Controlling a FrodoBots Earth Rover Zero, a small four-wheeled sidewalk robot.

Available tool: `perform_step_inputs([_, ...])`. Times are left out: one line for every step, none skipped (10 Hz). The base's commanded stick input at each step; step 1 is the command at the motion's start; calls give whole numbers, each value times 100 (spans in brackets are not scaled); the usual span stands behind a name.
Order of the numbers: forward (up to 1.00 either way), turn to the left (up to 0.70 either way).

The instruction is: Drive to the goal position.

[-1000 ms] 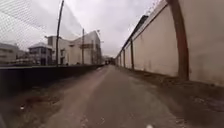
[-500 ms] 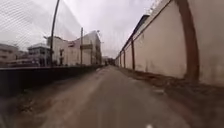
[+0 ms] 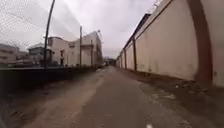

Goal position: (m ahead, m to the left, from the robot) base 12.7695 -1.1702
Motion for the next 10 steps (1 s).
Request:
perform_step_inputs([85,0])
perform_step_inputs([85,0])
perform_step_inputs([85,0])
perform_step_inputs([85,0])
perform_step_inputs([85,0])
perform_step_inputs([85,0])
perform_step_inputs([85,0])
perform_step_inputs([85,0])
perform_step_inputs([85,0])
perform_step_inputs([85,0])
